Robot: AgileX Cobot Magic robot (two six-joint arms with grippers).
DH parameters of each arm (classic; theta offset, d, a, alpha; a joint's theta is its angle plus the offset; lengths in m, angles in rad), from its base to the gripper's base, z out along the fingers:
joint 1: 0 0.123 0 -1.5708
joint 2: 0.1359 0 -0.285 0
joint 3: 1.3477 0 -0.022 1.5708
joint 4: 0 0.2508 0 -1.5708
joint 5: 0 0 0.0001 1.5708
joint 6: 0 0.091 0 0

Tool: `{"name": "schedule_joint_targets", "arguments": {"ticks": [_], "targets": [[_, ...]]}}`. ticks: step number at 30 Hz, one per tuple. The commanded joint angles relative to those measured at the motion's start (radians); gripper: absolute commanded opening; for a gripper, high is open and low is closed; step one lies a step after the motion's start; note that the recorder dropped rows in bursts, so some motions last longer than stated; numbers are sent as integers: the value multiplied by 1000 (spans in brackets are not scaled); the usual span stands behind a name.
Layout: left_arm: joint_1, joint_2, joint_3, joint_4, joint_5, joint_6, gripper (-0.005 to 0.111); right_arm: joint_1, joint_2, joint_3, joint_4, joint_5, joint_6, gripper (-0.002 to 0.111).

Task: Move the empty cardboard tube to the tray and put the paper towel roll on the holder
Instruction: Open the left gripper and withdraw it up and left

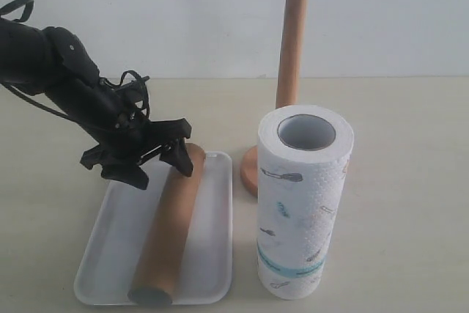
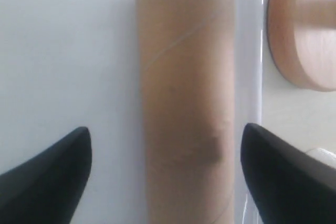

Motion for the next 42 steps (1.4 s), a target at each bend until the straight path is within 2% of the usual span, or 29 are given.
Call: {"name": "schedule_joint_targets", "arguments": {"ticks": [1,9,16,19,21,24,25,29,37,42], "targets": [[-5,-1,-4,-6,4,-10,75,-7,0,-1,-5,-2,0,0],[-1,-69,-9,-47,87,-20,75,-7,0,-1,-5,-2,0,0],[-1,-165,-82,-57,151,-5,74,-7,0,-1,-5,-2,0,0],[-1,-180,-108,-43,147,-2,60,-7,0,-1,-5,-2,0,0],[-1,-196,-120,-35,147,7,42,-7,0,-1,-5,-2,0,0],[-1,-228,-120,-28,134,95,9,-7,0,-1,-5,-2,0,0],[-1,-238,-120,-20,134,130,5,-7,0,-1,-5,-2,0,0],[3,-301,-120,65,134,151,4,-7,0,-1,-5,-2,0,0],[24,-491,-97,408,113,-82,4,-7,0,-1,-5,-2,0,0],[28,-702,49,450,11,-119,4,-7,0,-1,-5,-2,0,0]]}}
